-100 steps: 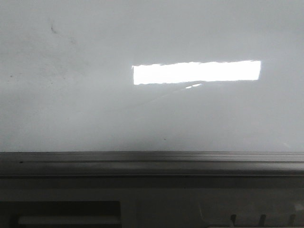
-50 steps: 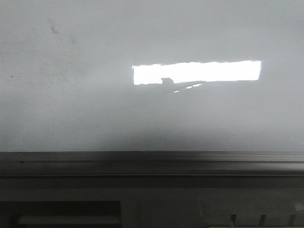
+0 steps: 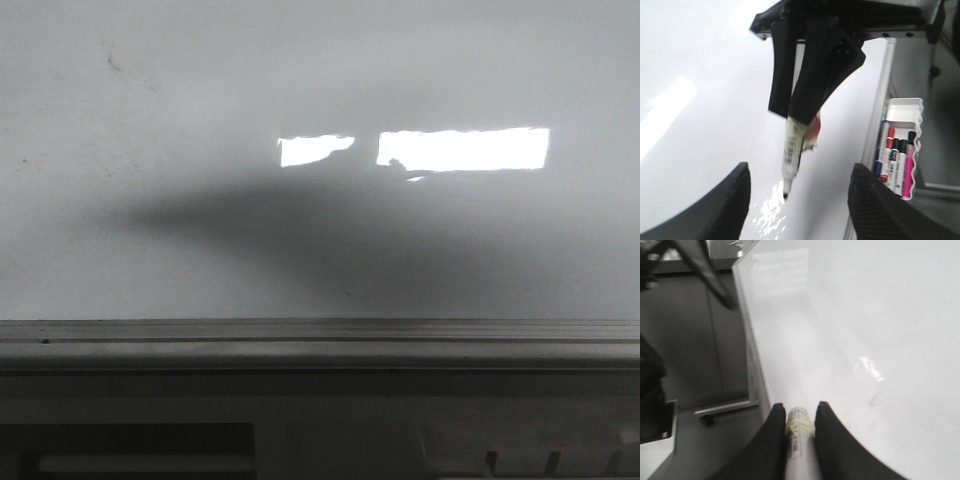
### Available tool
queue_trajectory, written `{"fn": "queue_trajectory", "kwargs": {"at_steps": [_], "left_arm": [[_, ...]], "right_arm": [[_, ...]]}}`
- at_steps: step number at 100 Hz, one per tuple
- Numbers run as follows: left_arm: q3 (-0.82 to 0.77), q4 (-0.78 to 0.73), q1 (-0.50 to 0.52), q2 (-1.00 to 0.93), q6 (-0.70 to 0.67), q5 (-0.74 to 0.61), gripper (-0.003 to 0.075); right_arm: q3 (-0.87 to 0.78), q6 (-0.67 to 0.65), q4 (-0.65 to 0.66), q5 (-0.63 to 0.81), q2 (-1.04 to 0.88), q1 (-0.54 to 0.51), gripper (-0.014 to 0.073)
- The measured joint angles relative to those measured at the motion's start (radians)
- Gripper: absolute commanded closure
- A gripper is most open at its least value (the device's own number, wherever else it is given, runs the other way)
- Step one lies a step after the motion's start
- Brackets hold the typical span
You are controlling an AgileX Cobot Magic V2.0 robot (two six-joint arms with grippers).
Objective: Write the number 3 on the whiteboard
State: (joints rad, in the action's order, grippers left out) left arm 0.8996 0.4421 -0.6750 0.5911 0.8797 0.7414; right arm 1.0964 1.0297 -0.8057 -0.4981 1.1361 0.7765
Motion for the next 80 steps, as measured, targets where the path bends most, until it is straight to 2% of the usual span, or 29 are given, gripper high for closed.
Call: {"fn": "queue_trajectory", "kwargs": {"at_steps": [7, 20, 50, 80], "left_arm": [[-0.017, -0.065, 0.028, -0.065, -0.136, -0.002, 0.0489], [-0.063, -0.139, 0.066, -0.155, -0.315, -0.004, 0.0745], [-0.170, -0.156, 0.092, -0.284, -0.378, -0.120, 0.0741], [-0.174, -0.156, 0.092, -0.284, -0.380, -0.131, 0.0741]], "right_arm": [[0.002, 0.000, 0.004, 0.018, 0.002, -0.053, 0.0656], [0.002, 0.000, 0.013, 0.054, 0.018, -0.133, 0.0656], [0.002, -0.002, 0.039, 0.127, 0.104, -0.166, 0.0655], [0.002, -0.002, 0.061, 0.147, 0.146, -0.181, 0.0655]]}}
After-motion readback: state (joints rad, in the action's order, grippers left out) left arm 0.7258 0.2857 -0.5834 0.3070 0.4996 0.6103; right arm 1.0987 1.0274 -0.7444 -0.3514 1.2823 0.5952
